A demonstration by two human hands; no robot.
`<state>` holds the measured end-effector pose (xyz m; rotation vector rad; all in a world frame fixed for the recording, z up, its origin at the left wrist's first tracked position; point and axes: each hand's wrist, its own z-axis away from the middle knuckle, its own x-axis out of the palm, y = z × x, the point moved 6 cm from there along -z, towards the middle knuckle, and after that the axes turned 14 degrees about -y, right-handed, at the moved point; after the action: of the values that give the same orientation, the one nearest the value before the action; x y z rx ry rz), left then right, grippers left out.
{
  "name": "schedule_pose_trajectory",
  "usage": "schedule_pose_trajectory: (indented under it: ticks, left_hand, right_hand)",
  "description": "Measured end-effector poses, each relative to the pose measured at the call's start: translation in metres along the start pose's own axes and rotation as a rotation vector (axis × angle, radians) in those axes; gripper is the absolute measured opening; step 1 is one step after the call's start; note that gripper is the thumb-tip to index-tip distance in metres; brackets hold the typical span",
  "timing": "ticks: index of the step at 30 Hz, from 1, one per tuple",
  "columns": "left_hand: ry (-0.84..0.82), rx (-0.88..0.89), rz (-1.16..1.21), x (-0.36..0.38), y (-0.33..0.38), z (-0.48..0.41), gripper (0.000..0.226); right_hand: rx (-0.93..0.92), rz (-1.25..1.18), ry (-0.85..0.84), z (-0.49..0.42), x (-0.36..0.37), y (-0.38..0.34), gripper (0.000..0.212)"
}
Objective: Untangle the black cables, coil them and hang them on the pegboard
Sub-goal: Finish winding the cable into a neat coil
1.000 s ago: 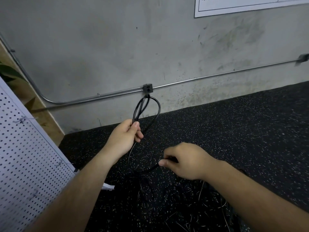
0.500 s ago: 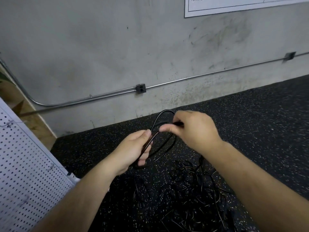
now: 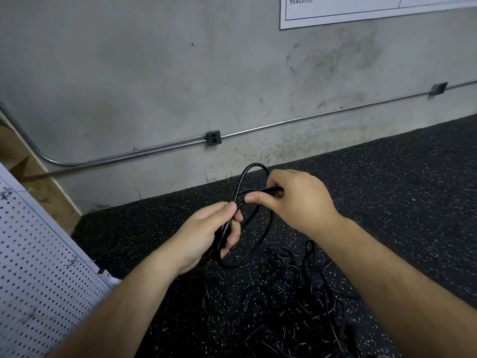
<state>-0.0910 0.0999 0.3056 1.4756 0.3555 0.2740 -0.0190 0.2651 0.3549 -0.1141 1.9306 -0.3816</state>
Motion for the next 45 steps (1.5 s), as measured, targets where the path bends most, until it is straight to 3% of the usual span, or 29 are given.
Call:
schedule_pose_trajectory:
  ticks: [3, 5, 8, 12, 18, 23, 27, 29, 34, 40, 45]
  left_hand:
    - [-0.022, 0.014, -0.093, -0.001, 0.000, 0.000, 0.029]
    - [0.035, 0.056, -0.055, -0.012, 0.006, 0.002, 0.030]
    - [0.125, 0.178, 0.276, -0.039, 0.021, 0.012, 0.027]
    - [0.223, 0.333, 0.595, -0.074, 0.036, 0.023, 0.030]
    - [0.265, 0.260, 0.358, -0.066, 0.025, 0.018, 0.030]
    - [0.231, 0.198, 0.320, -0.031, 0.016, 0.003, 0.038]
    - [0.234, 0.196, 0.266, -0.024, 0.014, 0.001, 0.049]
    - [0.184, 0.197, 0.238, -0.019, 0.011, -0.001, 0.046]
    - [0.099, 0.198, 0.221, -0.010, 0.005, -0.003, 0.038]
    - [0.305, 0.112, 0.057, -0.022, 0.004, 0.002, 0.029]
    - [0.358, 0.076, -0.033, -0.020, 0.005, 0.001, 0.025]
  right_hand:
    - [-0.010, -0.048, 0.000, 0.002, 0.000, 0.000, 0.056]
    - [-0.016, -0.223, -0.072, 0.002, 0.004, 0.009, 0.048]
    - [0.007, -0.478, -0.269, 0.008, 0.028, 0.034, 0.034]
    - [0.093, -0.577, -0.433, 0.022, 0.068, 0.062, 0.047]
    - [0.170, -0.765, -0.235, 0.011, 0.076, 0.048, 0.037]
    - [0.185, -0.892, -0.196, 0.009, 0.076, 0.000, 0.038]
    - [0.320, -0.994, -0.302, 0.011, 0.079, -0.010, 0.070]
    - [0.300, -1.048, -0.299, 0.009, 0.077, -0.016, 0.073]
    - [0.226, -0.973, -0.122, 0.004, 0.072, -0.016, 0.014]
    - [0.084, -0.639, -0.207, 0.008, 0.063, -0.023, 0.011]
    - [0.024, -0.355, -0.250, 0.008, 0.066, -0.030, 0.010]
